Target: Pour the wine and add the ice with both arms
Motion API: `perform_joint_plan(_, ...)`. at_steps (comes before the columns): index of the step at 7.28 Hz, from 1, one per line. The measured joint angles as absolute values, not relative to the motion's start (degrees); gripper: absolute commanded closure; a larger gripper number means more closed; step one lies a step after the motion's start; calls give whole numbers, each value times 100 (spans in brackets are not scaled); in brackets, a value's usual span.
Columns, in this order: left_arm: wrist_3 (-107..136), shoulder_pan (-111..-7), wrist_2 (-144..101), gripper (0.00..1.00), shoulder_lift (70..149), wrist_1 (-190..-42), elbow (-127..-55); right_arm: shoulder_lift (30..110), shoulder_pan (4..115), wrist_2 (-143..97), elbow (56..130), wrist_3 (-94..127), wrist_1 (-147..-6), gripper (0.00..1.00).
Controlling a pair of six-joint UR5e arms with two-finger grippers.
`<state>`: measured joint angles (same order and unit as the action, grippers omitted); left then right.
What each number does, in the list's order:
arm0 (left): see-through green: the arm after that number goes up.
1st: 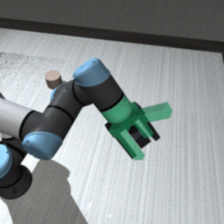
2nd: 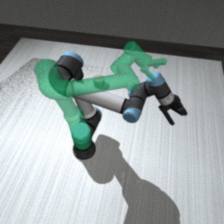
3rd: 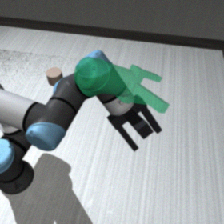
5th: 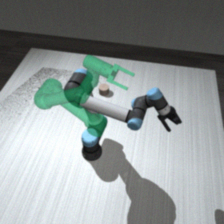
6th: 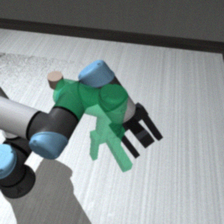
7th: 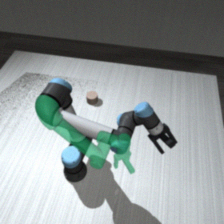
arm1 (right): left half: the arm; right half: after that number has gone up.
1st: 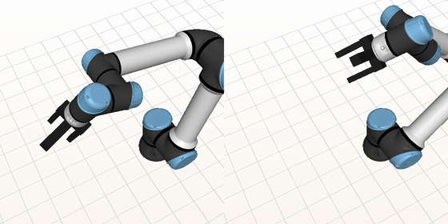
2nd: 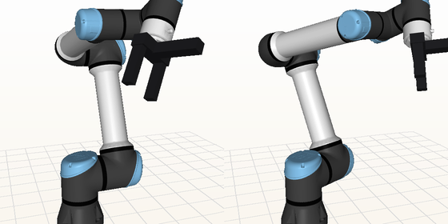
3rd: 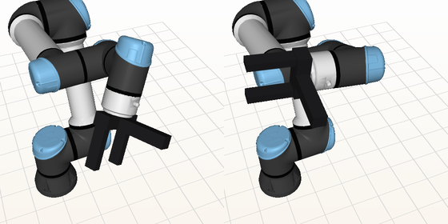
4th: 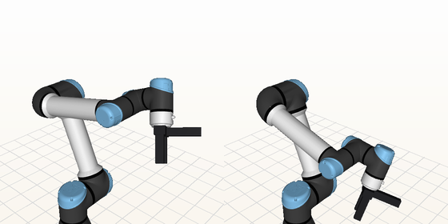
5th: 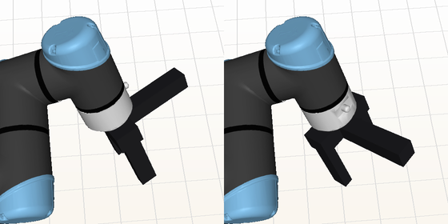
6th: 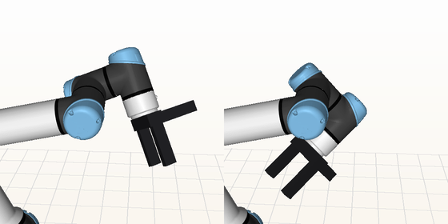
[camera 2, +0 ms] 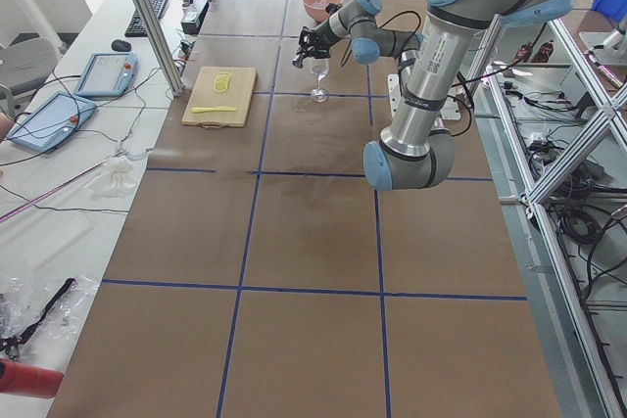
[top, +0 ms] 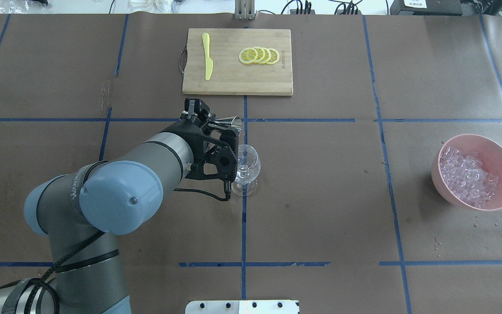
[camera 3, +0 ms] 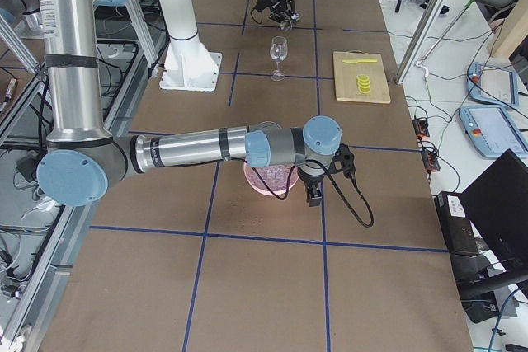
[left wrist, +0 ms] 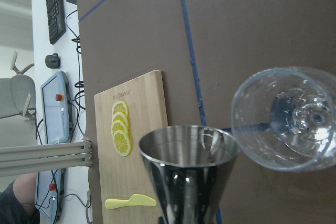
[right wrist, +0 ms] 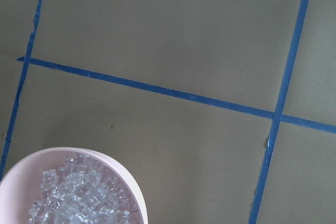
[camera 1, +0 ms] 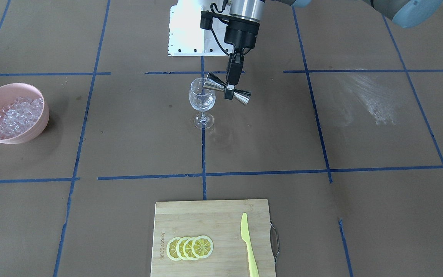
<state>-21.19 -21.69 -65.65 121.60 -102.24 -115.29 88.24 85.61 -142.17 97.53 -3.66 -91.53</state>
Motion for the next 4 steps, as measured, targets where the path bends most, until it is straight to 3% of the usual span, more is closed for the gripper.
perform_joint_plan(4, 58, -2255, -6506, 100, 10896, -11113, -11811, 8800, 8560, -14210, 9748, -376, -9118, 0)
